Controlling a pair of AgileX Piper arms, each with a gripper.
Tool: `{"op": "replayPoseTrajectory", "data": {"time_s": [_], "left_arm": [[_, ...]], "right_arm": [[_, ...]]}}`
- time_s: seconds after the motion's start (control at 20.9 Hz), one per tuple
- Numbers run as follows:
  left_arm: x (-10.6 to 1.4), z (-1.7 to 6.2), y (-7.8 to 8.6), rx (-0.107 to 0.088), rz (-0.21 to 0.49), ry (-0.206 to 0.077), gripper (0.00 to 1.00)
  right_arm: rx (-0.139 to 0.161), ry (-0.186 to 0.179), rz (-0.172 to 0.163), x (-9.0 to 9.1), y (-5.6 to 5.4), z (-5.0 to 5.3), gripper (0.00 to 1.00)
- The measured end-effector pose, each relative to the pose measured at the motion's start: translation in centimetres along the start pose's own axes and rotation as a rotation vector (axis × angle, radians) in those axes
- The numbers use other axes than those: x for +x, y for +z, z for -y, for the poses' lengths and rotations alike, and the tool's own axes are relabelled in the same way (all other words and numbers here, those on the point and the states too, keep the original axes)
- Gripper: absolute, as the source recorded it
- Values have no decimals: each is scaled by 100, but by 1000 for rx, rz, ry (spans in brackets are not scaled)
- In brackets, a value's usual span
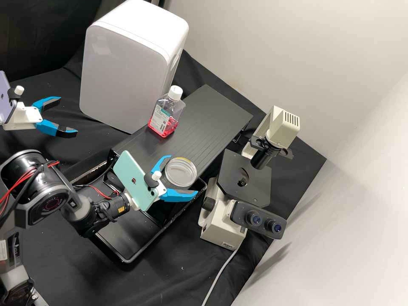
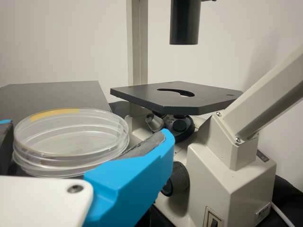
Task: Place the lid on the petri dish
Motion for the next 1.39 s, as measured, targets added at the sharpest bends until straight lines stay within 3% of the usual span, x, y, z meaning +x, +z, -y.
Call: {"op": "replayPoseTrajectory", "data": {"time_s": [1.39], "left_arm": [[7, -9, -28, -3, -14, 4, 100]], "right_arm": [[16, 29, 21, -1, 16, -23, 0]]}}
